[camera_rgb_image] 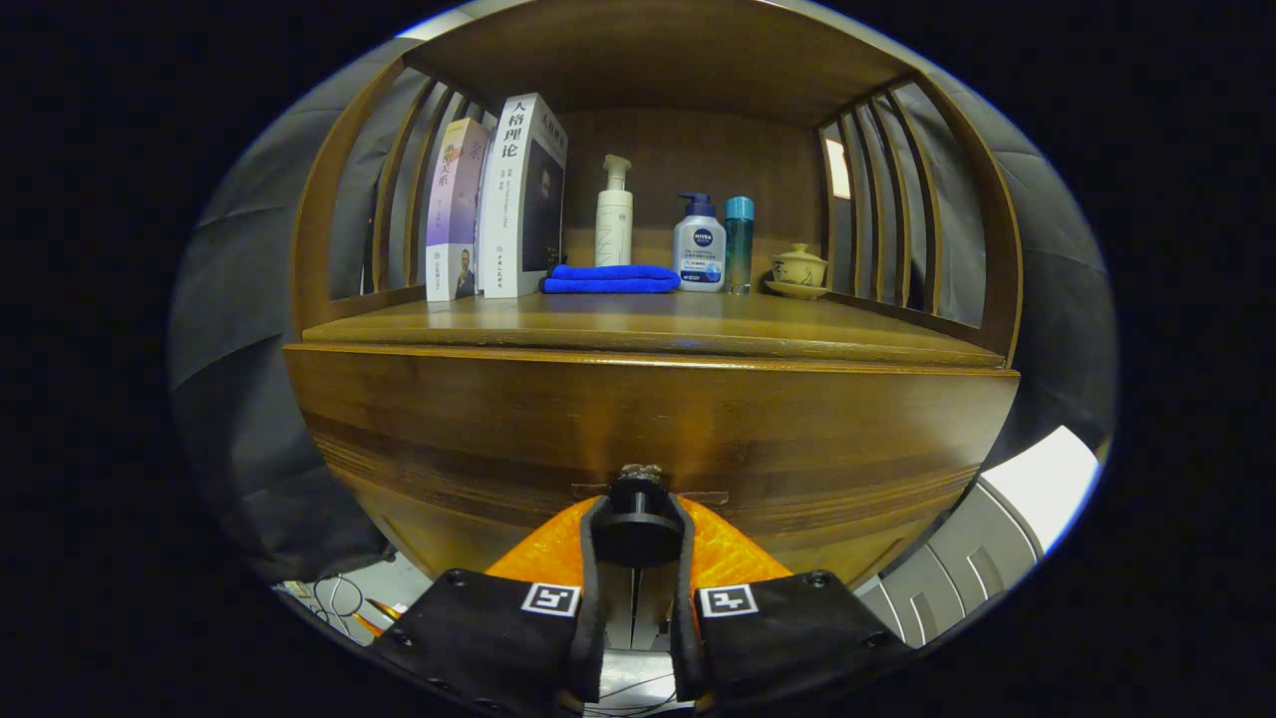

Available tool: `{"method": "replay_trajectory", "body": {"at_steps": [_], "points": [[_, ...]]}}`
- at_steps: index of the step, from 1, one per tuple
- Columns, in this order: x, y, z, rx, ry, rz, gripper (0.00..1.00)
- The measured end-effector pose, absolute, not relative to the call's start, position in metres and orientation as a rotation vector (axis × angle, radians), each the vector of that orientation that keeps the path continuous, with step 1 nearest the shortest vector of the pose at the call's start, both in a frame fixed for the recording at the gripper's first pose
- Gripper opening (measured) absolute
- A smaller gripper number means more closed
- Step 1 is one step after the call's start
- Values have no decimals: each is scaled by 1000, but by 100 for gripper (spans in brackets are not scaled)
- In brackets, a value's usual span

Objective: Pull open the drawer, take out the items inside it, and place them on the countertop above the cabinet.

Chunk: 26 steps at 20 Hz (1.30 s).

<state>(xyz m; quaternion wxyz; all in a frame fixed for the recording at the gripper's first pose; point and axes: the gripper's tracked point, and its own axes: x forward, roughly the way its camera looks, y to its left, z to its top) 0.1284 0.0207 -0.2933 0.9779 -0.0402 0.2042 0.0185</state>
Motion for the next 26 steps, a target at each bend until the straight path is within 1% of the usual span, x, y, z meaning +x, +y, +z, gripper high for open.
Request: {"method": "replay_trajectory", "body": {"at_steps": [6, 12, 26], "points": [[104, 17, -292, -85, 415, 58, 30], [75, 15, -288, -59, 395, 48, 30], [33, 14, -286, -76, 393, 68, 29]]}}
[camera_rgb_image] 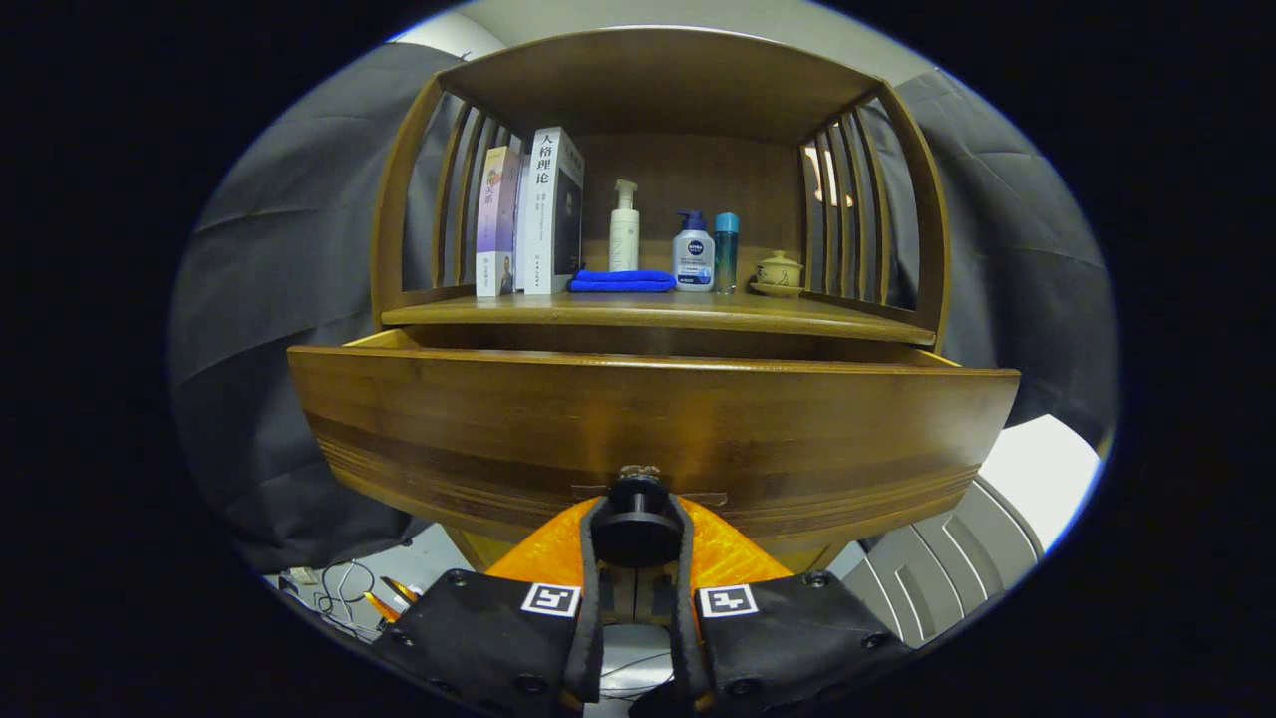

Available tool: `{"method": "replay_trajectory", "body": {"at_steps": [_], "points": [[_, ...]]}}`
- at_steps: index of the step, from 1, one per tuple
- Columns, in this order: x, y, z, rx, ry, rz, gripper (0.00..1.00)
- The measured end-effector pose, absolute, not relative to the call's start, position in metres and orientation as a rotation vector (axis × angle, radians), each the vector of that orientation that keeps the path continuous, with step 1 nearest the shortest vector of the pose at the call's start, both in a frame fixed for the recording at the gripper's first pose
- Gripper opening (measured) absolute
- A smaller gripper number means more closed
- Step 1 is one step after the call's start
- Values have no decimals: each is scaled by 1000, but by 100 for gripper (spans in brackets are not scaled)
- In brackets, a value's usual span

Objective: Pull open the drawer, take out the items inside it, and place them on the countertop above the cabinet.

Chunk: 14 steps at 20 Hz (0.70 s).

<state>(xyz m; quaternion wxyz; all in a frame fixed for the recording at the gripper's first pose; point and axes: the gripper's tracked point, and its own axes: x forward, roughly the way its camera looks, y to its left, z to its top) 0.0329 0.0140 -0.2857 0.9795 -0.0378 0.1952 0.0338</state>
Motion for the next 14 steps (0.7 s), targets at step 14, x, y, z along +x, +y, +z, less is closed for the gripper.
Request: {"method": "replay_trajectory", "body": {"at_steps": [14], "points": [[-12, 12, -289, -97, 380, 95, 29]]}}
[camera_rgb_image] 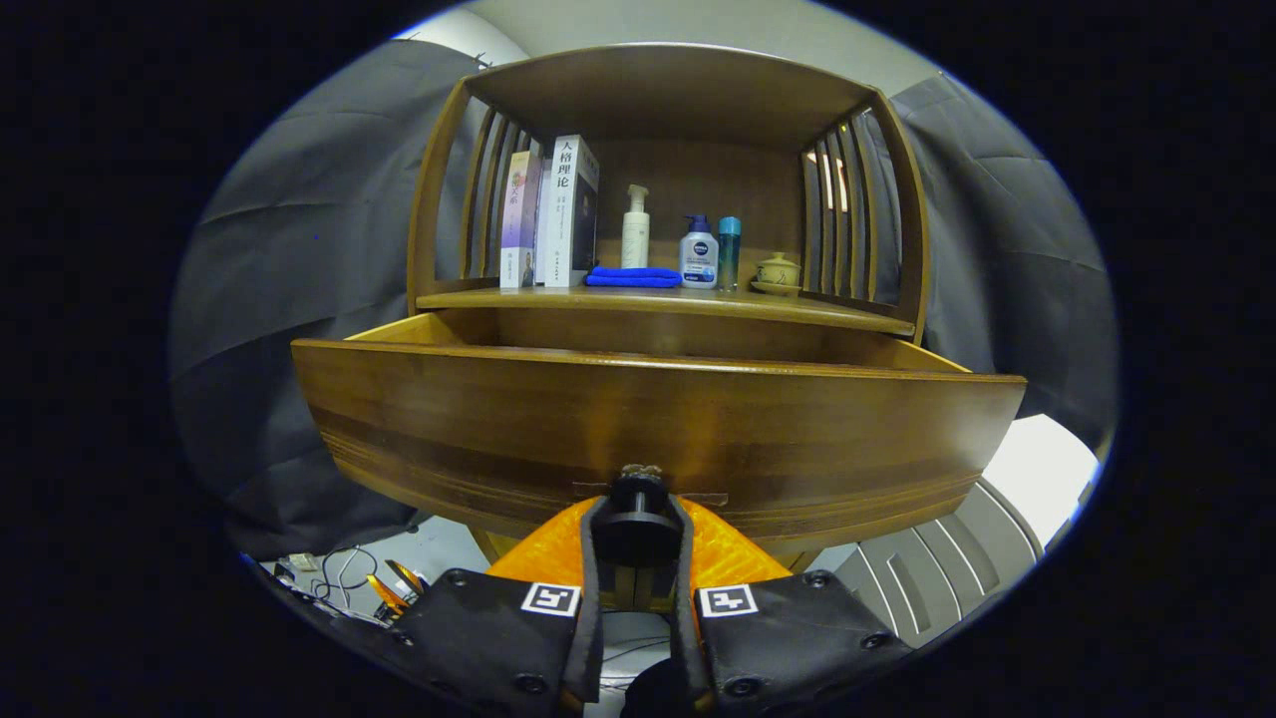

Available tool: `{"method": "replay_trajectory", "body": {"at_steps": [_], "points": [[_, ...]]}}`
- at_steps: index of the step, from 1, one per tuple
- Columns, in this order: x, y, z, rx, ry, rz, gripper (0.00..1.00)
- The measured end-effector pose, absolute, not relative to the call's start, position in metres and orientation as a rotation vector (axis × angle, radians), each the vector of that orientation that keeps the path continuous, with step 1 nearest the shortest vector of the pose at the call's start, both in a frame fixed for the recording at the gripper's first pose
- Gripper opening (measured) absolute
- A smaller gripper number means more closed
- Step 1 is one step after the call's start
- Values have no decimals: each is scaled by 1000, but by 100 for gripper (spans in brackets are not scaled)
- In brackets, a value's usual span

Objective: Pull open the drawer, take out the items inside it, and place them on the countertop above the cabinet.

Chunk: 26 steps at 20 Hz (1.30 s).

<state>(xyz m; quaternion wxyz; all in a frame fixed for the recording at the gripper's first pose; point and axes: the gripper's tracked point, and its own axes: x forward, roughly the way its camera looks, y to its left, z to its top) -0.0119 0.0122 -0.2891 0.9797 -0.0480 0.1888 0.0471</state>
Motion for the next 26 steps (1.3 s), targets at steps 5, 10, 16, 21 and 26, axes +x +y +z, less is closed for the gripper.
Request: {"method": "replay_trajectory", "body": {"at_steps": [5, 10, 16, 21, 26], "points": [[-23, 12, -289, -102, 386, 112, 30], [-37, 14, -289, -112, 387, 133, 29], [-48, 18, -290, -123, 387, 158, 29], [-48, 19, -290, -125, 390, 163, 29], [-54, 19, -285, -109, 400, 176, 45]]}}
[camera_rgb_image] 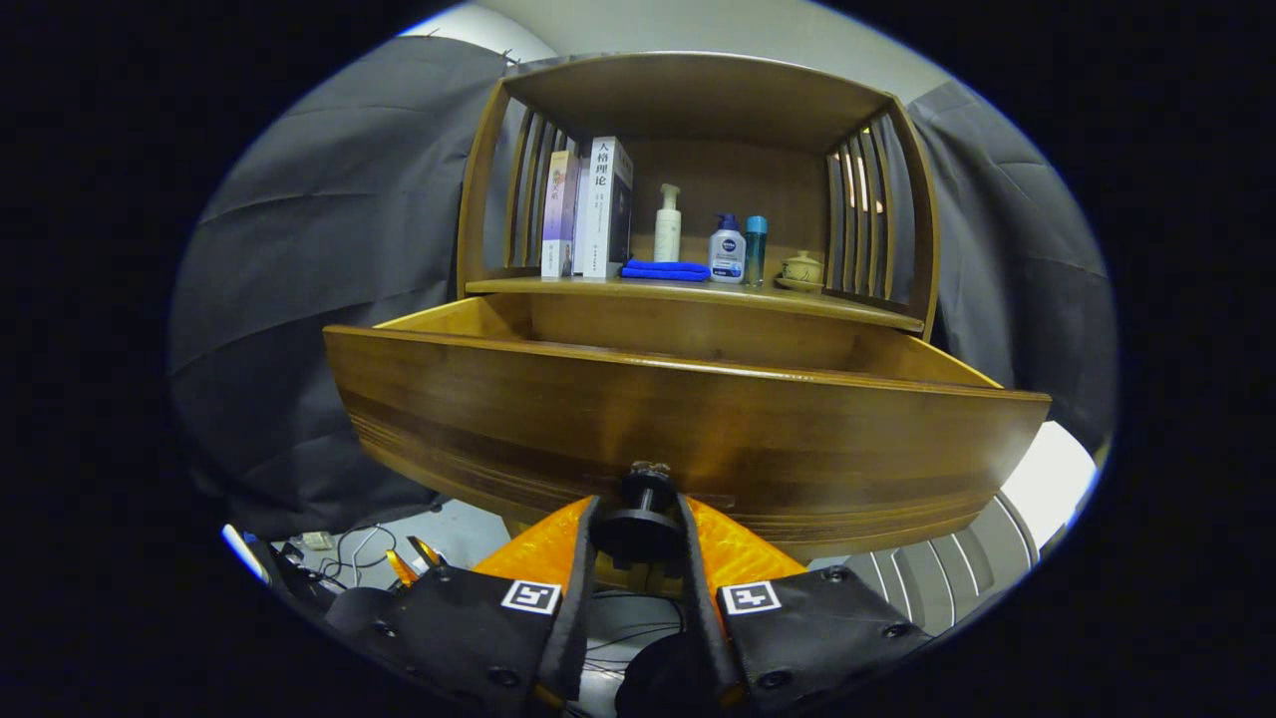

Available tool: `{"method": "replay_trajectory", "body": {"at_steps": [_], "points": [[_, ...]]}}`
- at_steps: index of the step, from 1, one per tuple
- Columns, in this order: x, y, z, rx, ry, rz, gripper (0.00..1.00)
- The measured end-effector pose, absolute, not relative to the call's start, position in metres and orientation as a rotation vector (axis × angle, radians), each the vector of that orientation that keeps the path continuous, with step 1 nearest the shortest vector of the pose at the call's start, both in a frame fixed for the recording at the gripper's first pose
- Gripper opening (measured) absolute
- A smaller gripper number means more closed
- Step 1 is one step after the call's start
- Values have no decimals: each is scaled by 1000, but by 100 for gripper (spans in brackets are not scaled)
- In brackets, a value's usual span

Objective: Pull open the drawer, take out the items inside it, and place them on the countertop above the cabinet.

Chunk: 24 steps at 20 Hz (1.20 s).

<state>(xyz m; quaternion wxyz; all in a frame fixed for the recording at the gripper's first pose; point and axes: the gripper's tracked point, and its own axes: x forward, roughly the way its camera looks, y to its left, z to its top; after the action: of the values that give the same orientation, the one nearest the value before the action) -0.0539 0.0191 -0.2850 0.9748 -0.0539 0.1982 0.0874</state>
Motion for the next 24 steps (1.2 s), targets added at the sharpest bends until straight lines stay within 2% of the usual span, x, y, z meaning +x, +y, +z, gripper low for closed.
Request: {"method": "replay_trajectory", "body": {"at_steps": [15, 24], "points": [[-54, 5, -199, -82, 303, 186, 98], [-16, 2, -159, -81, 322, 167, 98]]}}
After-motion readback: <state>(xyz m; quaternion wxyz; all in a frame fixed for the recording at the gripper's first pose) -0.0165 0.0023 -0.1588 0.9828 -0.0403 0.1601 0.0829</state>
